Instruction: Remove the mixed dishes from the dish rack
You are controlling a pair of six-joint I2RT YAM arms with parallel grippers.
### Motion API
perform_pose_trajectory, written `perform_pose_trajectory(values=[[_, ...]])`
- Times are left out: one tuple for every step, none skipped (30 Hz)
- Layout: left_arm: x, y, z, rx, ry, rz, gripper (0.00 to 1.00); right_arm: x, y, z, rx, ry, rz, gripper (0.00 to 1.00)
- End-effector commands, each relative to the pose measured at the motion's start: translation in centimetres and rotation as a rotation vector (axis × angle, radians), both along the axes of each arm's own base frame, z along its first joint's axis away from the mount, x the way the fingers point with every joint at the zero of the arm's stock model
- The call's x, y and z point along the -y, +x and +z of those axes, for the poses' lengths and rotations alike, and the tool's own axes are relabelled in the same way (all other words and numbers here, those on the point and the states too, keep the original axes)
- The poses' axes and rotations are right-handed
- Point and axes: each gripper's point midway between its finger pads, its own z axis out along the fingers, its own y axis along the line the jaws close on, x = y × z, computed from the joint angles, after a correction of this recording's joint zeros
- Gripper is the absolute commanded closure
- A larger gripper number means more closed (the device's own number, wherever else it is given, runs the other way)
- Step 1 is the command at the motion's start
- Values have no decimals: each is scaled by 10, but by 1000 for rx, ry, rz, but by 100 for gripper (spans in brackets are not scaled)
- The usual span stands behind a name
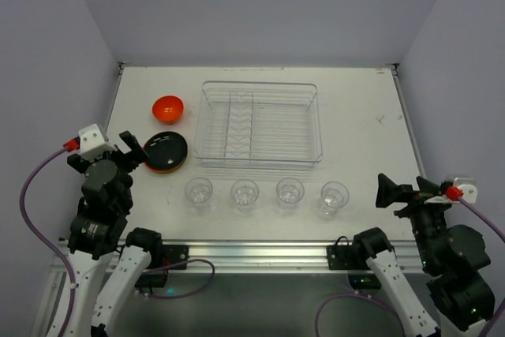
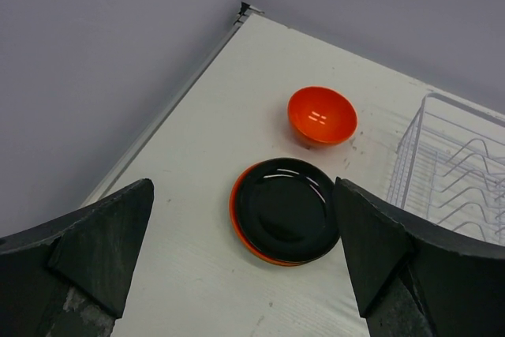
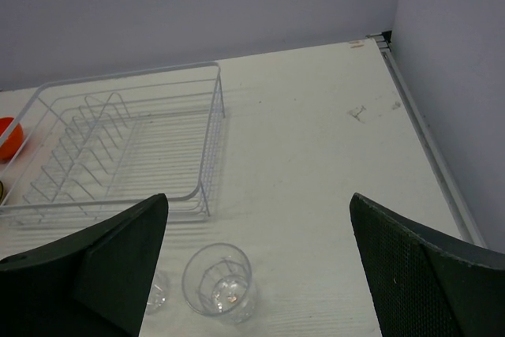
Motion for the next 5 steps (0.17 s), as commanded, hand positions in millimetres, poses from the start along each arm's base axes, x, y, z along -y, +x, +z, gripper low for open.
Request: perform_pose_trajectory(values=[[4, 5, 12, 52, 3, -30, 0, -7, 13, 3, -1, 1, 13, 1], [4, 6, 13, 52, 4, -31, 0, -8, 15, 2, -7, 3, 15, 1], [5, 7, 12, 51, 5, -33, 0, -8, 16, 1, -10, 5, 12, 1], [5, 8, 11, 45, 8, -33, 0, -8, 17, 1, -13, 3, 8, 1], [6, 9, 11, 41, 8, -38, 0, -9, 19, 1, -17, 1, 9, 1]])
